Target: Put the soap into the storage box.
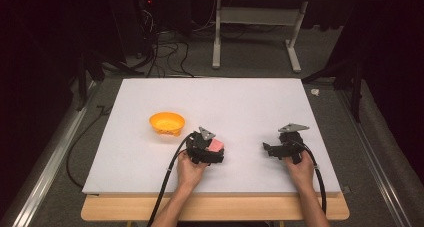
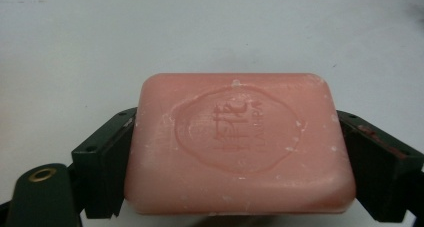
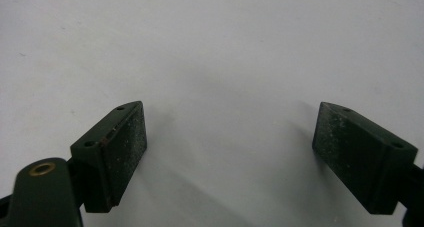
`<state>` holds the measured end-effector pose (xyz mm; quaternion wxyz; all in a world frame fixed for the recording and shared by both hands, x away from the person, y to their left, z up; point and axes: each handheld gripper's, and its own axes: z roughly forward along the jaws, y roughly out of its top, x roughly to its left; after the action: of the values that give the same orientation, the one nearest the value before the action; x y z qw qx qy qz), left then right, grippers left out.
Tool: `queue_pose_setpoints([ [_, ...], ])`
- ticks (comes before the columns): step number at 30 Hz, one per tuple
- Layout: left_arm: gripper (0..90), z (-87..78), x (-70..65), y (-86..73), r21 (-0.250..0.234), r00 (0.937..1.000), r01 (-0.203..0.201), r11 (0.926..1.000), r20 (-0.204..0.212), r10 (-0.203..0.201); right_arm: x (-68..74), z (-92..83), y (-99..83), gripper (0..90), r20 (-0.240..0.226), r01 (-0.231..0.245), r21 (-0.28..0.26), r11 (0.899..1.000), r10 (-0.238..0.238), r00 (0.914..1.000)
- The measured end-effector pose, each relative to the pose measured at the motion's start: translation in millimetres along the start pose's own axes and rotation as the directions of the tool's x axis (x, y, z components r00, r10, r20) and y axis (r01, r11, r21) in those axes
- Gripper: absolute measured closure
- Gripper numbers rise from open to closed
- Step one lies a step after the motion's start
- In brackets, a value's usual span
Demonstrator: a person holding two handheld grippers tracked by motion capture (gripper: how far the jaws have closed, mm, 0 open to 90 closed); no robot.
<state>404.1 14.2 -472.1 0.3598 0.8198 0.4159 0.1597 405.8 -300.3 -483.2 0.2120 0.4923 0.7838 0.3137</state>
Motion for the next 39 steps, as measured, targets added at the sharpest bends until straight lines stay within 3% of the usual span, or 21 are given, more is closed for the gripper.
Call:
queue_pose_setpoints([
  [14,13.8,-23.9,10.2,1.1,-0.018,0.9997,-0.013,0.9998,0.019,0.013,0.0,0.0,0.0,14.7,-0.001,0.001,-0.001,1.0,-0.001,1.0],
  [21,13.7,-41.4,18.7,1.9,-0.047,0.9994,0.014,0.9988,0.033,-0.012,-0.1,0.1,0.0,14.8,0.0,0.0,0.0,1.0,0.0,1.0],
  [32,13.8,-57.1,25.4,1.8,-0.056,0.9998,0.006,0.9984,0.019,-0.005,0.1,0.0,0.0,14.8,-0.001,0.0,0.0,1.0,0.0,1.0],
  [39,13.7,-65.6,33.3,0.5,-0.072,0.9995,0.028,0.997,0.014,-0.027,0.2,-0.1,0.0,14.8,0.0,-0.001,0.001,1.0,0.001,1.0],
])
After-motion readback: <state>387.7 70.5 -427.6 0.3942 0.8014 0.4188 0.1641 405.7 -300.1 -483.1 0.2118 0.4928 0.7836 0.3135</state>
